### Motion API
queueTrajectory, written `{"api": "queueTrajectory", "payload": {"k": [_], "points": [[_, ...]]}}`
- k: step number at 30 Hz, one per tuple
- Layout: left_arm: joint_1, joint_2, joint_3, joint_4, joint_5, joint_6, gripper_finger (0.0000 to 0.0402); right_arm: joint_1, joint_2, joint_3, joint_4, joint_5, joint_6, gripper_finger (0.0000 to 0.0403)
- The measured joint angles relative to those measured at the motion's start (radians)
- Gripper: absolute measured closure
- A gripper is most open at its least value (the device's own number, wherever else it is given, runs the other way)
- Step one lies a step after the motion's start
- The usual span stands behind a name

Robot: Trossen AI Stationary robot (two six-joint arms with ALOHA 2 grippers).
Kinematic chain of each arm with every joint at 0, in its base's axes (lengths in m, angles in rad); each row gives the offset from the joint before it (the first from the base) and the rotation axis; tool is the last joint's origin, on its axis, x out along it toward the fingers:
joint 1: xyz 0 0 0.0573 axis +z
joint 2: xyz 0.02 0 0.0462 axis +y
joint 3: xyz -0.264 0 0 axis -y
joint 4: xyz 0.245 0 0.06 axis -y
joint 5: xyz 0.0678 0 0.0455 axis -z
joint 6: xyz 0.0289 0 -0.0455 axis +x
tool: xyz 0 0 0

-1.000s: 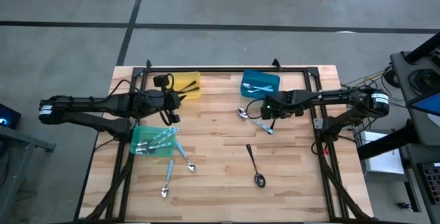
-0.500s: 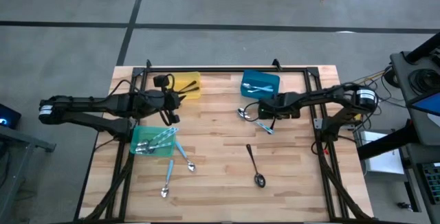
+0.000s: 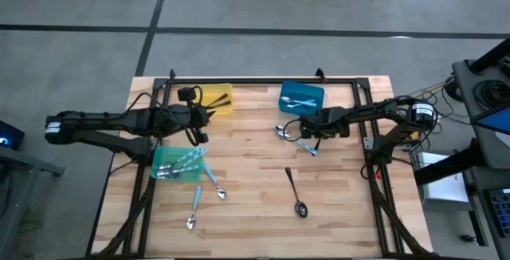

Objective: Sort silverware by color (type)
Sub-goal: Put the black spoon into the yellow bin

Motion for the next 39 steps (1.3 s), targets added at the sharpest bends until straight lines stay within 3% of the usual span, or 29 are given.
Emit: {"api": "queueTrajectory", "payload": {"k": [6, 17, 22, 30, 34, 39], "points": [[0.0, 0.0, 0.0, 0.0, 0.0, -0.004, 0.0361, 0.0, -0.003, -0.001, -0.008, 0.001, -0.052, 0.0389], [0.0, 0.0, 0.0, -0.007, 0.0, -0.025, 0.0361, 0.0, -0.053, -0.008, -0.149, -0.015, -0.05, 0.0393], [0.0, 0.0, 0.0, -0.028, 0.0, -0.05, 0.0361, 0.001, -0.119, -0.007, -0.237, -0.012, -0.088, 0.0393], [0.0, 0.0, 0.0, -0.028, 0.0, -0.08, 0.0361, 0.028, -0.28, -0.006, -0.229, -0.063, -0.223, 0.0393], [0.0, 0.0, 0.0, -0.022, 0.0, -0.095, 0.0361, 0.074, -0.365, -0.011, -0.133, -0.097, -0.313, 0.0393], [0.0, 0.0, 0.0, 0.002, 0.018, -0.109, 0.0361, 0.156, -0.45, -0.065, 0.192, -0.097, -0.48, 0.0394]]}}
